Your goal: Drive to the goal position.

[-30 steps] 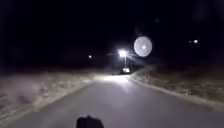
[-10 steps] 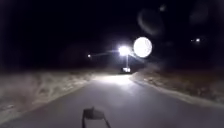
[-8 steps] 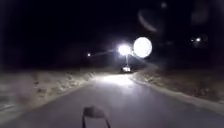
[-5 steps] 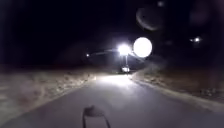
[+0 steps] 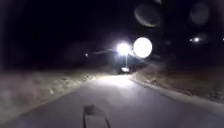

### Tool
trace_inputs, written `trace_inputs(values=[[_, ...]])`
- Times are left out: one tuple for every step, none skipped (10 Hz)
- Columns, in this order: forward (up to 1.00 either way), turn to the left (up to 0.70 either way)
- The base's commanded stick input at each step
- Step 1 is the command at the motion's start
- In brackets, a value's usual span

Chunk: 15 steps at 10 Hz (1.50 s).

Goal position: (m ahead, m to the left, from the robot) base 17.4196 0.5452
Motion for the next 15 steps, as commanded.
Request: trace_inputs(values=[[1.0, 0.07], [1.0, 0.05], [1.0, 0.04], [1.0, 0.05], [1.0, 0.06], [1.0, 0.08], [1.0, 0.09], [1.0, 0.04], [1.0, 0.04], [1.0, 0.07], [1.0, 0.1], [1.0, 0.11], [1.0, 0.07], [1.0, 0.06], [1.0, 0.13]])
